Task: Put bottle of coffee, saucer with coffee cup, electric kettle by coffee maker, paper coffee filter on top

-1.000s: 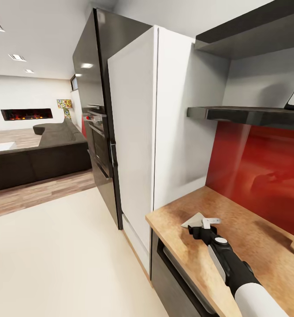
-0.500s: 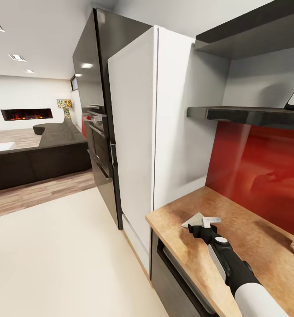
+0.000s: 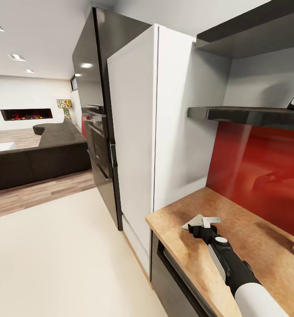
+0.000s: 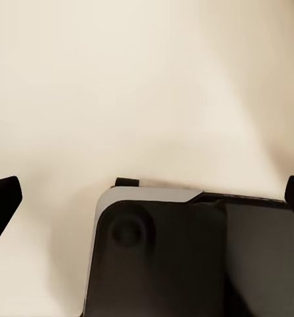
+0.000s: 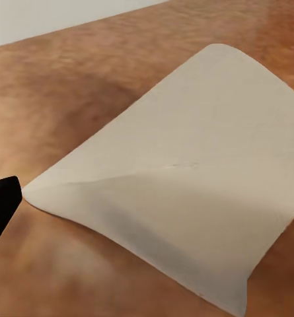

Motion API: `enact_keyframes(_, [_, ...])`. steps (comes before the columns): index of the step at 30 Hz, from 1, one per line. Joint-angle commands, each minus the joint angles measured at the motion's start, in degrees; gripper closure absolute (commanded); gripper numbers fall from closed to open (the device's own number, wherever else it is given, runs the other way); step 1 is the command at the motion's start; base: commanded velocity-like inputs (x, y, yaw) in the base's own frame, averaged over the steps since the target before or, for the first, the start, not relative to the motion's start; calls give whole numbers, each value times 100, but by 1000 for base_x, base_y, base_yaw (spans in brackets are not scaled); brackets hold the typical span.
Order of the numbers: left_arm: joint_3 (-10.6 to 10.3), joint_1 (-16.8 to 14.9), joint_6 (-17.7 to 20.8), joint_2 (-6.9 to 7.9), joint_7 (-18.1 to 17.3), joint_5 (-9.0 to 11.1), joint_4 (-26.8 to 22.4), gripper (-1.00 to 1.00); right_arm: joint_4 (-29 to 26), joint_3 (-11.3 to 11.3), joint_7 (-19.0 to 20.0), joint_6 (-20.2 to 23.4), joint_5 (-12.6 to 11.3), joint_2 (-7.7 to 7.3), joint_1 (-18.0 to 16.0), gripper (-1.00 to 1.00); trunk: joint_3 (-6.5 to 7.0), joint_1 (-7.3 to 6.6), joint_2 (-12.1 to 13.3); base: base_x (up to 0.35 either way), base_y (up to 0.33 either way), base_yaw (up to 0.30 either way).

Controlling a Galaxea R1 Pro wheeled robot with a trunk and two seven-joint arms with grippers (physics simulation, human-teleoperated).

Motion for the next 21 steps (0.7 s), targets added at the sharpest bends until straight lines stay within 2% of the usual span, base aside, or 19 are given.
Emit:
enact_keyframes(1, [36, -2, -10, -3, -10, 7, -6, -100, -10, -2, 11, 33, -4, -1, -3, -100, -11, 3, -10, 8, 0, 0])
enact_keyframes(9, [37, -4, -10, -3, -10, 7, -6, -100, -11, 2, 7, 41, -4, -1, -3, -100, -25, 3, -10, 2, 0, 100])
enact_keyframes(21, [37, -5, -10, -3, -10, 7, -6, -100, -14, -2, 11, 42, -4, -1, -3, -100, -27, 3, -10, 48, 0, 8])
